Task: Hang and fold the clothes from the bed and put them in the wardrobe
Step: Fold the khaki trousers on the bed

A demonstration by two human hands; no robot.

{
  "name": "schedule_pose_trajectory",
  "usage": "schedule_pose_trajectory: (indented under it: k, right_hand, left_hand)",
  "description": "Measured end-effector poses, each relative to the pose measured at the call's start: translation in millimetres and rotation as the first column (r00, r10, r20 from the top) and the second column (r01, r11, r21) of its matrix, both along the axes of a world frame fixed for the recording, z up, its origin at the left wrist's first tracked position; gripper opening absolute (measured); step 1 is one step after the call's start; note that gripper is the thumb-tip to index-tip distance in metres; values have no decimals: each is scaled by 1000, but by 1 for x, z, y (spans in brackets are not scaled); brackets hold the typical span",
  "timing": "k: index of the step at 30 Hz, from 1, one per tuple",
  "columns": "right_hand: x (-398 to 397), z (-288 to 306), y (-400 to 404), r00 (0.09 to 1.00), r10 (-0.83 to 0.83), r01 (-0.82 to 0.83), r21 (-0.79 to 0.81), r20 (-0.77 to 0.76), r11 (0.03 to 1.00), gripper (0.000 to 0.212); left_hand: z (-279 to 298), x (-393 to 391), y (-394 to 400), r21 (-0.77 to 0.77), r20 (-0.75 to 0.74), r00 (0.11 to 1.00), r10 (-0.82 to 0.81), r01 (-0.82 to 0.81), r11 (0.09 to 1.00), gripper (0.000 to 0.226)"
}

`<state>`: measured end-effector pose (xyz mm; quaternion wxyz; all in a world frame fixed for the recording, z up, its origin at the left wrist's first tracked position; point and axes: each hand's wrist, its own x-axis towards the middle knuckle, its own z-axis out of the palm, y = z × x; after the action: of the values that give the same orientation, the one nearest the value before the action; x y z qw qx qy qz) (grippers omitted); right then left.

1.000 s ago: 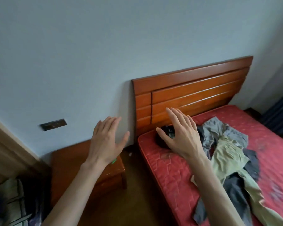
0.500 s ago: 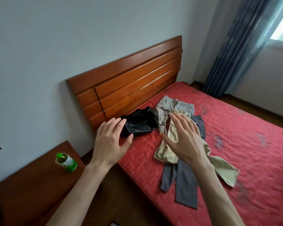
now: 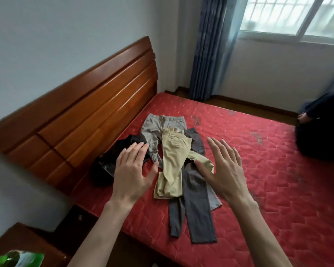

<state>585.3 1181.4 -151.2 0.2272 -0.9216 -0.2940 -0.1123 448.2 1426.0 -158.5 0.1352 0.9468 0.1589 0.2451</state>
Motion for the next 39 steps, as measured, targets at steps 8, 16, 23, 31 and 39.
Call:
schedule_pose_trajectory:
  k: [8,16,23,31,39]
  right_hand:
    - [64,-4,38,997,-79,78,-48,-6,996,79]
    - [143,-14,63,996,-74,73,-16,-51,997,79]
    - [232,-67,92,995,-28,28,-9,-92,1000,77]
    - [312,-167,130,977,-87,78,-56,-194,995,79]
    - [376,-284,188,963,-130,102,-126,-237,987,75]
  left_hand:
    - [-6,97,44,5,4,995,-97,97,995,65]
    - [-24,183,55,-6,-55,990,-131,130,991,68]
    - [-73,256,65,-4,-102,991,-88,88,996,68]
    - [-147,335,106,-41,-147,988,-46,40,998,68]
    - [-267,411,157,-65,-194,980,-37,24,998,60]
